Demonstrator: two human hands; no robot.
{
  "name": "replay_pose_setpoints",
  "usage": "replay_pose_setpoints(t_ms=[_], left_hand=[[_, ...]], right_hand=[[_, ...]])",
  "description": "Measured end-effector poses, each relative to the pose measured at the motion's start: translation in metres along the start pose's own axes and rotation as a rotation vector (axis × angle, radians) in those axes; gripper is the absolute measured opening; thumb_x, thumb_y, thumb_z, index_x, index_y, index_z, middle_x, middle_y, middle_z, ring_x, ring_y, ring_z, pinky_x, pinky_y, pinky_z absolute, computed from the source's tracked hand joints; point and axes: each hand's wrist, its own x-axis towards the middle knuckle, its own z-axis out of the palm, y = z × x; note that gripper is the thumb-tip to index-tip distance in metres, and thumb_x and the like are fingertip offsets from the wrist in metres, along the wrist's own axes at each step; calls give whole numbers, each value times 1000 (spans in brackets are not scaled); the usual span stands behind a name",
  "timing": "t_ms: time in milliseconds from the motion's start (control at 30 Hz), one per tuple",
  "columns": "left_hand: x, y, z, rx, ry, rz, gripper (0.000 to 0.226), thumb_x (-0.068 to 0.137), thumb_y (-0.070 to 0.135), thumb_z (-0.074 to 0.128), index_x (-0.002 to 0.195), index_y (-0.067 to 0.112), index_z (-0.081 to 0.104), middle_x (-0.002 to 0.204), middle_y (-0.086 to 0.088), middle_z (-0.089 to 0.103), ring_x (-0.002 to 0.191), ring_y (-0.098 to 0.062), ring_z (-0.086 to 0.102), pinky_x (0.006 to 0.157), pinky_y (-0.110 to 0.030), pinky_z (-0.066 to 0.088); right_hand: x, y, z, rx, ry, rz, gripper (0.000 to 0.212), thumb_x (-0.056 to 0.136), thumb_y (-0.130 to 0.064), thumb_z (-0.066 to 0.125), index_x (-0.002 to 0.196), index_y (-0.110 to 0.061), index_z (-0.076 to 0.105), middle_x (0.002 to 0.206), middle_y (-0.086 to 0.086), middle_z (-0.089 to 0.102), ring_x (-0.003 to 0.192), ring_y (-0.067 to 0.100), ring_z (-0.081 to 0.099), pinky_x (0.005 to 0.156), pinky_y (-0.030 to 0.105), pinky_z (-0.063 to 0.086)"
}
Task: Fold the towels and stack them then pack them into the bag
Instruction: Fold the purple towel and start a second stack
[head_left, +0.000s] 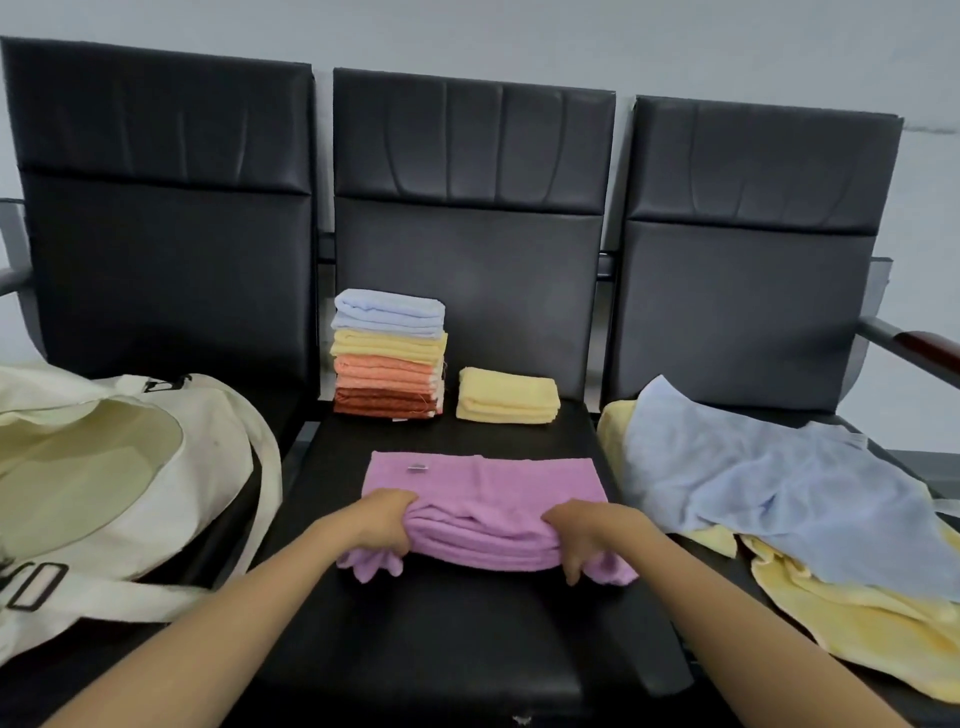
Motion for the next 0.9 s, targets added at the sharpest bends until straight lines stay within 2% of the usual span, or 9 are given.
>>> replay_pose_setpoints(t_ms=[133,200,300,433,500,600,667,767,900], left_hand=[[-7,0,-11,-4,-202,11,52,61,27,85,109,25,65,105,4,71,96,-16,67,89,-38,56],[-8,1,-17,37,-266,12,66,54,45,86,112,26,63,105,9,69,99,-12,65,92,-34,54],[-3,-1,-21,29,-131,43,63,66,65,73,113,26,57,103,12,60,95,-8,58,87,-28,49],[7,-5,-19,-148,113,114,34,93,48,54,83,17,62,85,3,60,76,-12,53,76,-33,44],[11,-8,-18,-166,148,129,24,89,41,63,95,18,63,96,0,61,86,-15,57,80,-34,46],[15,-11,-16,-165,163,127,34,81,37,73,109,24,57,105,2,55,94,-12,55,77,-25,46],[20,-14,-11,-140,269,117,30,83,31,72,107,26,55,105,1,54,95,-15,56,80,-27,49],[24,-20,-4,-50,472,162,19,84,25,71,97,30,59,106,5,51,98,-13,53,86,-28,49],[21,-23,-2,-119,369,253,12,85,34,70,93,26,68,97,7,63,88,-6,59,77,-21,50]], right_hand=[[2,11,-5,217,-145,-26,58,68,-39,83,115,-16,58,116,-1,61,107,22,56,83,29,48],[5,15,-9,297,-166,-46,68,65,-50,82,122,-22,56,126,-5,58,114,21,53,90,28,46],[11,22,-10,426,-67,-6,79,70,-65,71,135,-28,46,138,-6,45,125,20,45,103,33,40],[16,32,-7,563,76,22,62,85,-63,54,133,-25,51,131,-7,50,115,16,49,92,27,40],[20,34,-2,508,160,-24,41,89,-48,58,123,-25,57,117,-8,56,102,13,52,81,21,42],[31,40,4,624,338,-61,8,96,-28,51,101,-25,57,93,-8,56,89,14,54,67,18,39],[36,42,7,679,404,-6,12,98,-26,48,107,-22,55,99,-2,56,85,13,54,67,20,40],[44,46,20,472,503,104,22,94,-25,54,114,-20,48,107,2,50,93,18,51,74,25,41],[47,42,27,460,473,-71,12,88,-30,61,98,-25,55,103,-2,52,93,17,53,83,27,46]])
